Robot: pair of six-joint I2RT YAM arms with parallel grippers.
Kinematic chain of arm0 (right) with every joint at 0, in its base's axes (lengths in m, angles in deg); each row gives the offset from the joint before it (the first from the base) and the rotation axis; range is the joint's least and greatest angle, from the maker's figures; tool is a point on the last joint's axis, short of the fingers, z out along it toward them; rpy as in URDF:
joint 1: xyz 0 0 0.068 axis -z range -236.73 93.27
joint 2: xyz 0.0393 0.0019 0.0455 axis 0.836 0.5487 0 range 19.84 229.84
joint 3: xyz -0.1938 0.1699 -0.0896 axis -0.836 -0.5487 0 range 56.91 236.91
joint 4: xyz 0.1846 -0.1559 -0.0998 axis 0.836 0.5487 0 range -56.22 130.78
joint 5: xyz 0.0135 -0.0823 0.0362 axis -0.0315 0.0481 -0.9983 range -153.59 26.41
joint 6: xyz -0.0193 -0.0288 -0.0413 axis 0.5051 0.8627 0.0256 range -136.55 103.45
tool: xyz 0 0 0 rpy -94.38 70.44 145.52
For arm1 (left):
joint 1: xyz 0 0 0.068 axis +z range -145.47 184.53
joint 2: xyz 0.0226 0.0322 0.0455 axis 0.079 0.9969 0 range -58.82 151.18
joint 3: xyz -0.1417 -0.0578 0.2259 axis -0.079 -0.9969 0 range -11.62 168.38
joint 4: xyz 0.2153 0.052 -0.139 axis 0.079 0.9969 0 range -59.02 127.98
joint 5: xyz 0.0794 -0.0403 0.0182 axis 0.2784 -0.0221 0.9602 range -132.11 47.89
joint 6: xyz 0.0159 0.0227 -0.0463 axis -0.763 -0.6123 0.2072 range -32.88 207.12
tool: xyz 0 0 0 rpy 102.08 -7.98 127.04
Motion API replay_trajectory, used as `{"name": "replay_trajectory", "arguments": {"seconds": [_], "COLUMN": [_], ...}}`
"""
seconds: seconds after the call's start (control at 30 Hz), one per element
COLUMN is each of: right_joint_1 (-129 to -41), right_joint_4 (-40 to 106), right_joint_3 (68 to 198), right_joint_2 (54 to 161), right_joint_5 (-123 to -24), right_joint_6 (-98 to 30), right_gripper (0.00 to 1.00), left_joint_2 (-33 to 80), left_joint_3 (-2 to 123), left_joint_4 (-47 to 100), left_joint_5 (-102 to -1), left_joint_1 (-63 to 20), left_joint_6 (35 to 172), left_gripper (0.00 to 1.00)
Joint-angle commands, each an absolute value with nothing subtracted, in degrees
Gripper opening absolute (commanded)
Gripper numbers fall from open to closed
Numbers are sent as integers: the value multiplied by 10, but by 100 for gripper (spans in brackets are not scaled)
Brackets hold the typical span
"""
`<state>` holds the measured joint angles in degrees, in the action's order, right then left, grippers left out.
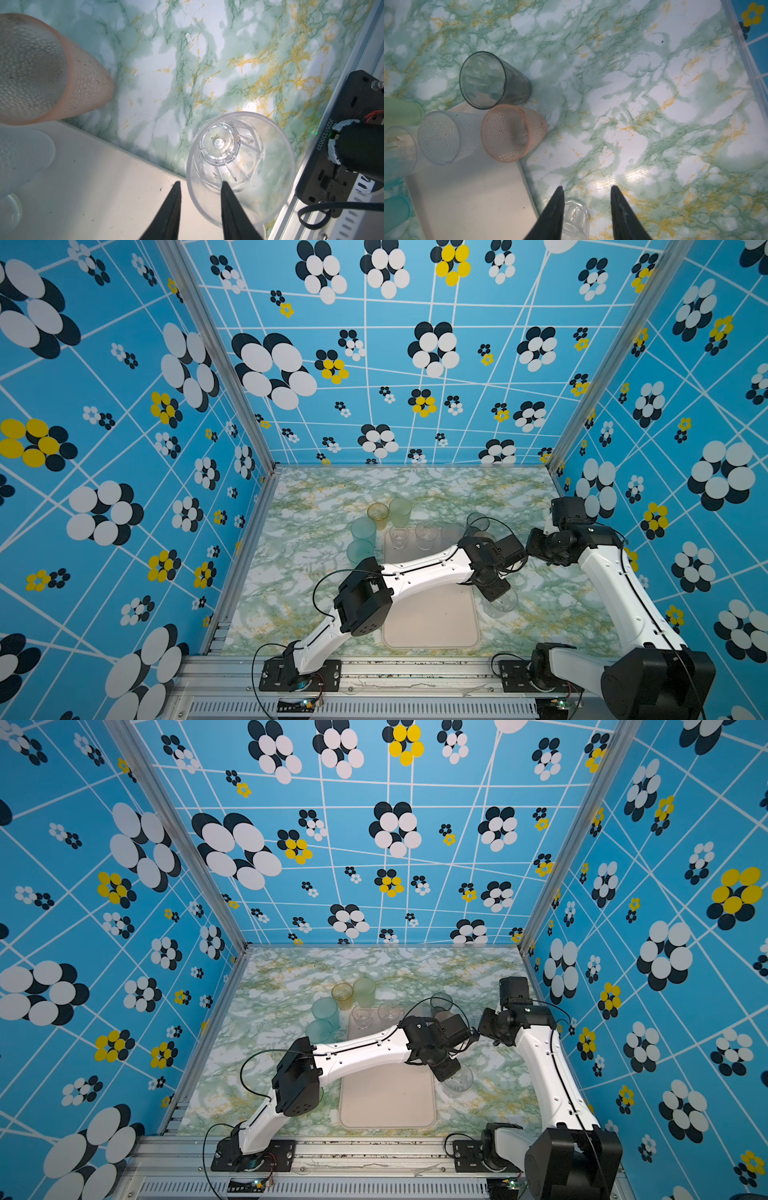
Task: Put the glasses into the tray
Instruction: 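Lower the left gripper into the clear stemmed glass and close it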
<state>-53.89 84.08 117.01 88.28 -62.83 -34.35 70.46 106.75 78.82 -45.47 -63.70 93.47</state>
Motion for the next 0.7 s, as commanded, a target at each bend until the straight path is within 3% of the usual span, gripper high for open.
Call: {"name": "replay_trajectory", "arguments": {"seconds": [0.0, 0.67], "right_joint_1": [-534, -522], "right_joint_4": [841, 835], "right_joint_3": [1160, 1148], "right_joint_2": [873, 871], "right_joint_5": [-637, -647], "right_joint_6": [-332, -322], "right_gripper": [40, 40], "left_joint_2": [718, 757], "left_joint_3": [1089, 1133], "left_joint_4": [806, 842], "left_joint_5": [-447, -458], "left_joint_1": [-631, -628], "left_joint_6": [924, 917], "left_gripper": [34, 23]}}
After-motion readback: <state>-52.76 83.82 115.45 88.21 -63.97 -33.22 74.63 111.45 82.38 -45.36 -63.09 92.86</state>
